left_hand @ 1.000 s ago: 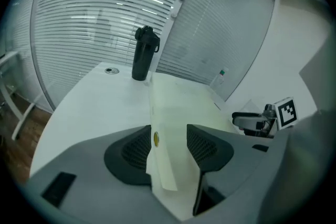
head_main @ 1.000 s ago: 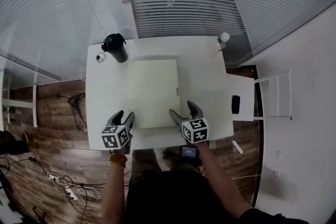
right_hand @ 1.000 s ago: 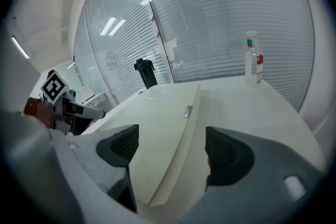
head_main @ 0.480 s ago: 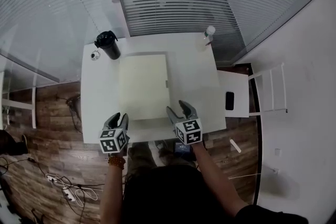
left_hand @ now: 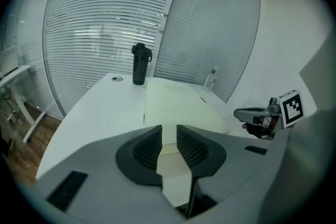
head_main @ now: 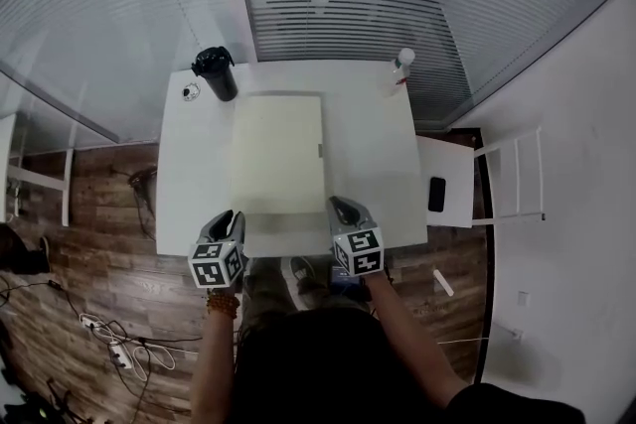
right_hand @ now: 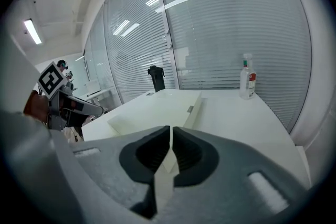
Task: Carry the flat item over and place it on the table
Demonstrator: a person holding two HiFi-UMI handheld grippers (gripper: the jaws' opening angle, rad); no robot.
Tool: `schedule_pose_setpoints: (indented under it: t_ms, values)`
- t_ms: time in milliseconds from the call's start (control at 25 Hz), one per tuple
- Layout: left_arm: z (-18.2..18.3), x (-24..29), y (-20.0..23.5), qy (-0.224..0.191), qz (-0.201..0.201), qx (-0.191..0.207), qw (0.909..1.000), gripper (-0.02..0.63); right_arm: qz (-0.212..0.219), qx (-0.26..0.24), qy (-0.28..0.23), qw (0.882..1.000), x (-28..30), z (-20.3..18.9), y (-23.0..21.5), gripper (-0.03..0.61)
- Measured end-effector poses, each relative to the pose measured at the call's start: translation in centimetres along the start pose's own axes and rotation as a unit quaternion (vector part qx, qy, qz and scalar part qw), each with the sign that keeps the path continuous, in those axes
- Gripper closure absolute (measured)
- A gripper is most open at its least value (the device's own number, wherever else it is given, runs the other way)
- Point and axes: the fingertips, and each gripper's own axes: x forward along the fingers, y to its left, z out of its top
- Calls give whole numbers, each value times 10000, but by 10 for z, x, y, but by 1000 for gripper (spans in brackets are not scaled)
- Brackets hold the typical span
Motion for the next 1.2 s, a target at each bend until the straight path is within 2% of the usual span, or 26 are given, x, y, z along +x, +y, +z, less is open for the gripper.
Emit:
schedule_pose_setpoints:
  t_ms: [400,1200]
  values:
    - [1,-17,-8,-143,46,76,9999,517,325,68,28,9994,1,-2,19,580]
    - [-14,-23,-30,-170,113,0,9998,518,748,-217,155,9968,-1,-7,45,580]
